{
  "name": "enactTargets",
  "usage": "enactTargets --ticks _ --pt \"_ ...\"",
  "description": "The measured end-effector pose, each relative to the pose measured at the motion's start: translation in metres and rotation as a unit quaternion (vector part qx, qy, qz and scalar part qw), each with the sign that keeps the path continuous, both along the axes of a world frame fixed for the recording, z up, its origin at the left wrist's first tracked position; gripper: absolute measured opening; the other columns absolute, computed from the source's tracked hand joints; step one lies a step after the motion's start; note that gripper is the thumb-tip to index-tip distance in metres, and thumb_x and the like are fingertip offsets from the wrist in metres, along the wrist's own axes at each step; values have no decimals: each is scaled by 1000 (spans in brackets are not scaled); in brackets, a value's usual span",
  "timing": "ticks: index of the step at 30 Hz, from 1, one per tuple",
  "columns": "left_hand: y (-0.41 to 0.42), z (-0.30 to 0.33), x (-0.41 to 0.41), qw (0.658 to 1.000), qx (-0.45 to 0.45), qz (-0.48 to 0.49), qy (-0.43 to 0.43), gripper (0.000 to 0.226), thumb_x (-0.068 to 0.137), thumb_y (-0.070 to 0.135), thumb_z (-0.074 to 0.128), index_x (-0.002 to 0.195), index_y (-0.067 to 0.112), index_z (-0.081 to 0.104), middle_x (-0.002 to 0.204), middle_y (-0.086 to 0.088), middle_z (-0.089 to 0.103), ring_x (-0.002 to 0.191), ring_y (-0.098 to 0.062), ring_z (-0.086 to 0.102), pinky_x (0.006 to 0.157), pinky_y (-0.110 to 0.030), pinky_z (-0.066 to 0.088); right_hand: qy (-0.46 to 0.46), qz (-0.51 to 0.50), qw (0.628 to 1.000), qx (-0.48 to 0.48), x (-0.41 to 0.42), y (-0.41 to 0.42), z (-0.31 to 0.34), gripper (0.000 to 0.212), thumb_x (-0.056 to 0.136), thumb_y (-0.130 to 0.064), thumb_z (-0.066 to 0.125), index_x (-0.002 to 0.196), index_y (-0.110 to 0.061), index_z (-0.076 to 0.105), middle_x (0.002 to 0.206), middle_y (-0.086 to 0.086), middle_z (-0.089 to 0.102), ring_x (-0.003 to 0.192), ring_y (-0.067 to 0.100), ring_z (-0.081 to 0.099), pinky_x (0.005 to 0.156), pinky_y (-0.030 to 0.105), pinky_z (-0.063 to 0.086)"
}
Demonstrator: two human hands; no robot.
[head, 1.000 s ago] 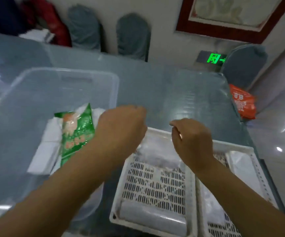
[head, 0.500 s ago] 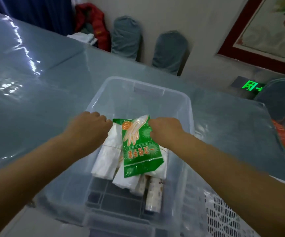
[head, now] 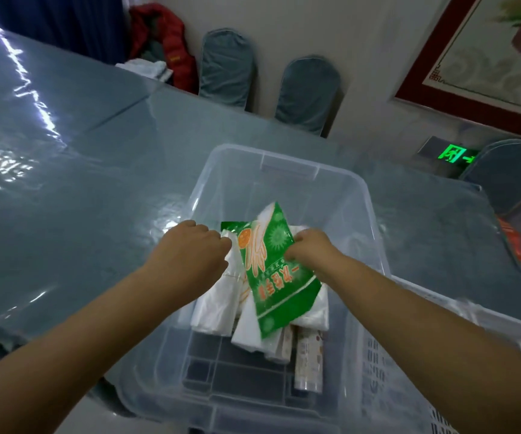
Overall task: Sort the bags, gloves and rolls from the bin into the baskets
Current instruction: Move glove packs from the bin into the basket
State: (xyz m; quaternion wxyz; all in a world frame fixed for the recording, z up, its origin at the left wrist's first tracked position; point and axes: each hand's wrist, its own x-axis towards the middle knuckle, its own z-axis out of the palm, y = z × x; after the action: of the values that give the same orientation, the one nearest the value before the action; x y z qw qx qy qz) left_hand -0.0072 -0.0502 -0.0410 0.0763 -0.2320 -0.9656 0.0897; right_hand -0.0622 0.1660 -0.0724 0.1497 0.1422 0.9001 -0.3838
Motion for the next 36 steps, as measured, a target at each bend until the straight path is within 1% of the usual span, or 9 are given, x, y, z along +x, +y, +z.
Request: enactTargets --ticks 6,8,10,12,15,18,23,31,36 --pt "3 4 -21 975 208 51 -52 37 85 45 53 116 25 55 105 3 67 90 -21 63 72 -30 50 201 35 963 -174 17 10 64 25 75 1 67 79 -23 62 83 6 67 73 19 65 64 27 56" --pt "9 13 -39 880 438 77 -167 76 76 47 69 137 17 35 120 1 59 101 -18 60 84 -35 50 236 28 933 -269 17 10 78 28 77 1 66 84 -26 64 91 8 67 81 19 65 72 32 58" --pt "13 20 -57 711 636 77 -290 100 61 39 78 140 9 25 122 -4 59 102 -17 61 90 -39 48 258 21 909 -328 15 7 83 28 79 1 65 85 -27 64 90 4 67 84 19 65 77 34 57" --pt "13 22 -73 659 675 33 -329 80 59 30 80 127 7 44 110 -8 69 97 -22 67 92 -48 49 264 12 899 -349 11 3 81 27 80 0 64 88 -26 65 94 4 67 90 23 65 81 37 56" --pt "11 19 -89 690 666 44 -279 26 74 11 74 96 19 62 89 2 74 85 -17 70 86 -46 53 251 -1 914 -320 4 1 71 25 83 -1 62 90 -25 62 91 3 64 76 10 64 65 24 53" --pt "4 18 -110 752 640 96 -126 27 78 11 66 91 32 56 86 9 67 83 -19 66 78 -44 55 222 -15 944 -244 -6 2 50 23 85 3 58 99 -15 59 89 5 59 60 5 53 46 10 42" --pt "-3 10 -137 870 481 110 -11 13 83 24 58 93 24 50 77 2 57 71 -25 56 54 -33 44 125 -10 985 -120 -31 -4 -6 22 86 1 55 106 0 63 92 10 59 78 19 55 66 22 46" --pt "-4 -8 -145 882 452 122 49 11 83 21 58 82 30 52 66 12 48 61 -16 45 46 -23 26 121 116 978 125 -80 -31 -68 31 85 -3 47 111 -10 62 117 9 61 104 27 58 85 32 46" --pt "-5 -11 -150 879 457 128 49 4 84 23 57 83 23 53 66 8 52 62 -17 49 49 -28 33 162 222 897 347 -90 -35 -88 20 84 -12 49 103 -11 58 108 9 61 105 30 51 86 37 36"
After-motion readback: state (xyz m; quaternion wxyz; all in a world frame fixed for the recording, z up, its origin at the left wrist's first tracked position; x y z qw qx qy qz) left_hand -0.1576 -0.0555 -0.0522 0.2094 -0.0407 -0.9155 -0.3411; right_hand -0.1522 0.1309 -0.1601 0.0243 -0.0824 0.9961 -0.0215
